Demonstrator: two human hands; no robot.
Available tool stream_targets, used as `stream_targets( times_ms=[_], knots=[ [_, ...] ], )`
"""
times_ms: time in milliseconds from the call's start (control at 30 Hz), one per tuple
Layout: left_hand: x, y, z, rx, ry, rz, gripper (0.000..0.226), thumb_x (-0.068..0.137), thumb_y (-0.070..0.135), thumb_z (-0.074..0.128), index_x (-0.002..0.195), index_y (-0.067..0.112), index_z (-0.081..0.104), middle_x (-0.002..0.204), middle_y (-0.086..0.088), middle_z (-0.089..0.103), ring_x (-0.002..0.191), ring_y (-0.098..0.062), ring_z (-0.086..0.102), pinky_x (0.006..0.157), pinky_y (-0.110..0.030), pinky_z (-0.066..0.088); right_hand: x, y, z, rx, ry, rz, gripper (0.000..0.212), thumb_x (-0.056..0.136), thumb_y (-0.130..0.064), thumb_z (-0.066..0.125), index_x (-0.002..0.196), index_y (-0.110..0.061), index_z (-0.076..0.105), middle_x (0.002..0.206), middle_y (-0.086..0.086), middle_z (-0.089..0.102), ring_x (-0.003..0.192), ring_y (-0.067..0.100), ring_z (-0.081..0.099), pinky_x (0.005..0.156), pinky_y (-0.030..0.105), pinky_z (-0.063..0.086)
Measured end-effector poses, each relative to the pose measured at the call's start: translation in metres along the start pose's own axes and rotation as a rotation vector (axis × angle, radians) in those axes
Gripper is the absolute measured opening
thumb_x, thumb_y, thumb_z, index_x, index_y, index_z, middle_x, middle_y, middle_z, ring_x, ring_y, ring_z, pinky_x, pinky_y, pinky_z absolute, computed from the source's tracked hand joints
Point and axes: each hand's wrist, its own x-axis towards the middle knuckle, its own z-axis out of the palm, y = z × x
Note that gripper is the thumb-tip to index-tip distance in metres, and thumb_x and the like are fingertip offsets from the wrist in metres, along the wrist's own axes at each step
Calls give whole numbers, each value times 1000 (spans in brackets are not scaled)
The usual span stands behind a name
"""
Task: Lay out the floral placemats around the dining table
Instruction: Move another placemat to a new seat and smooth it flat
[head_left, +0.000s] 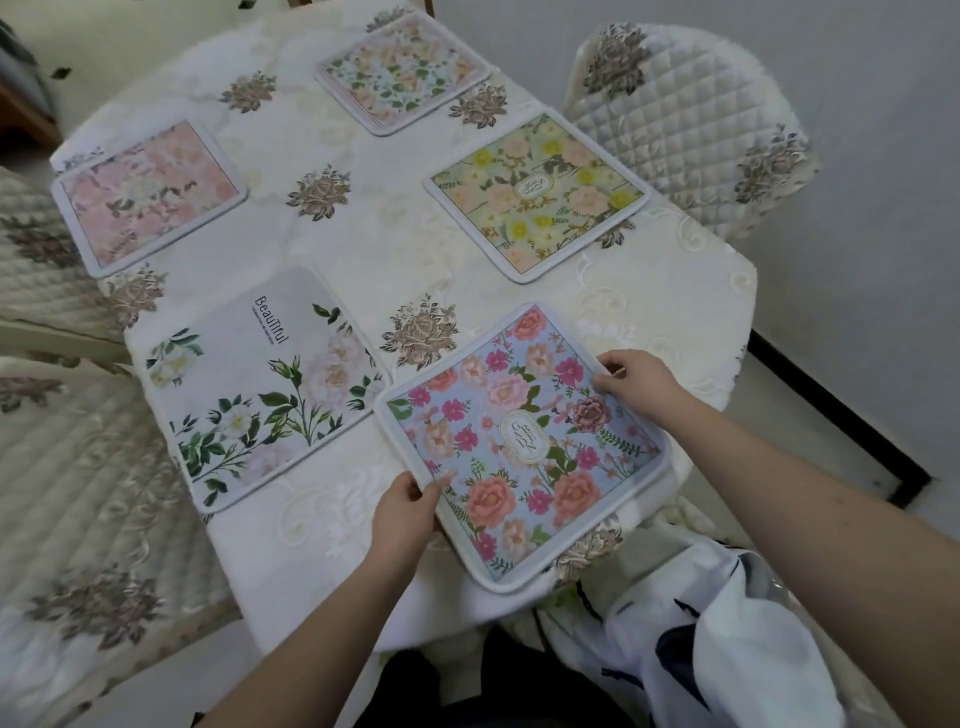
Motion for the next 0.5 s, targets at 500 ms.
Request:
stream_targets(
  times_ms=[500],
  knots=[
    [20, 10, -15, 587, 15, 104, 44, 74, 61, 77, 81, 23, 55, 72, 6, 65, 65, -8, 62, 50, -23, 41, 17, 9, 8, -133, 109, -45, 29, 93, -16, 66, 122, -10, 69, 108, 11, 70, 86, 15, 56, 78, 25, 39]
  ],
)
